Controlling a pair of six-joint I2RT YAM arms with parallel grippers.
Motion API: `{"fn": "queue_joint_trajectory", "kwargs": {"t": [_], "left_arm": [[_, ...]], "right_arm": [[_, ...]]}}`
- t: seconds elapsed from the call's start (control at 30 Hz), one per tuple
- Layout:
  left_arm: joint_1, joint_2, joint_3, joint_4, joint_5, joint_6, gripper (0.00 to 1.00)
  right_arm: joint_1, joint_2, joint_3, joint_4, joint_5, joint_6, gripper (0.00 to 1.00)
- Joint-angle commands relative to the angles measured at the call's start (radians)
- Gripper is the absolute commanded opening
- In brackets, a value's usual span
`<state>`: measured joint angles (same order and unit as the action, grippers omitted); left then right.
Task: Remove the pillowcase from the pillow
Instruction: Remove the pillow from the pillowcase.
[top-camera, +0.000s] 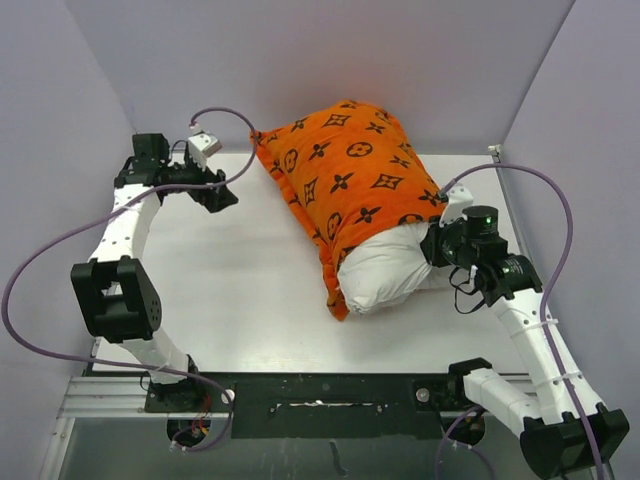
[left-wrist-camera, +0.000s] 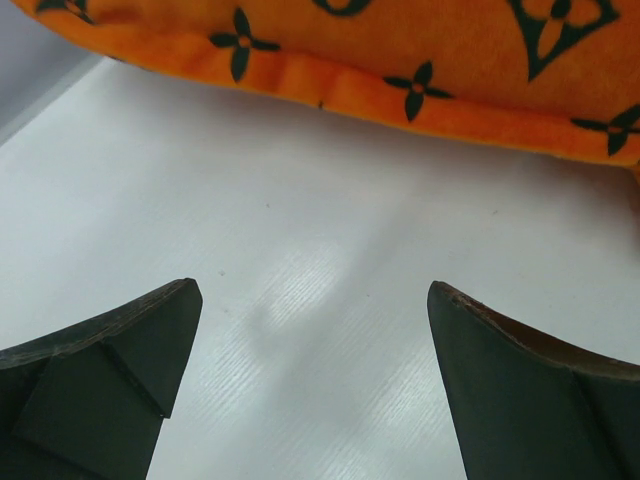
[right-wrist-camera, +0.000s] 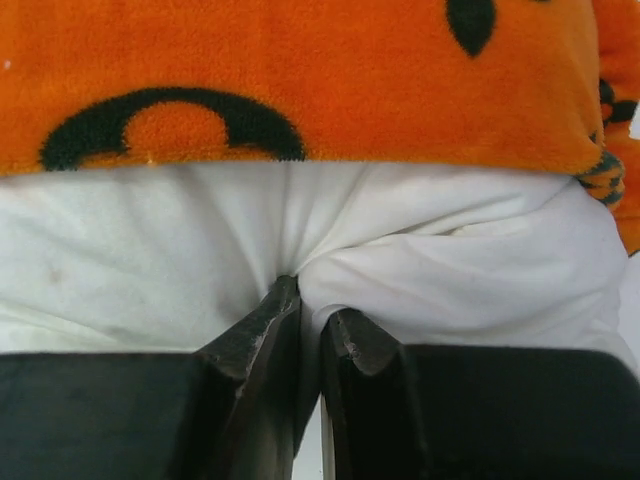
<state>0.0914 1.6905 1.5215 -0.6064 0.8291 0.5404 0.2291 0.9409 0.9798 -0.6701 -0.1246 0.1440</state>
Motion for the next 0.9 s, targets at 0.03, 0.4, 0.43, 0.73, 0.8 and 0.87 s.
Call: {"fn": "queue_joint_trajectory", "kwargs": {"t": [0.03,0.4,0.43,0.73,0.8,0.87], "left_arm": [[-0.085,0.074,-0.048,0.091,-0.018,0.051,0.98],[-0.126,0.363,0.267,0.236,-0.181,0.064,0.98],[-0.128,0.388,0.293,0.23,-0.182,0.082,0.98],[-0.122,0.526,0.421,-0.146,-0.077,0.366,0.98],[-0.104,0.537,0.4,-0.104,-0.077,0.374,0.97],[-0.091,0.551,0.412,-0.086,-0.056,0.353,0.93]], "right_arm": [[-0.087,-0.017,0.015,-0.033,0.043,0.016,0.0],[-0.277,0.055,0.095,-0.102,0.14,0.034,0.0],[-0.291,0.072,0.103,-0.094,0.133,0.037,0.0],[-0.357,0.272,0.19,-0.018,0.033,0.051,0.04],[-0.358,0.289,0.206,-0.005,0.033,0.053,0.08],[-0.358,0.307,0.228,0.002,0.037,0.065,0.1]]}}
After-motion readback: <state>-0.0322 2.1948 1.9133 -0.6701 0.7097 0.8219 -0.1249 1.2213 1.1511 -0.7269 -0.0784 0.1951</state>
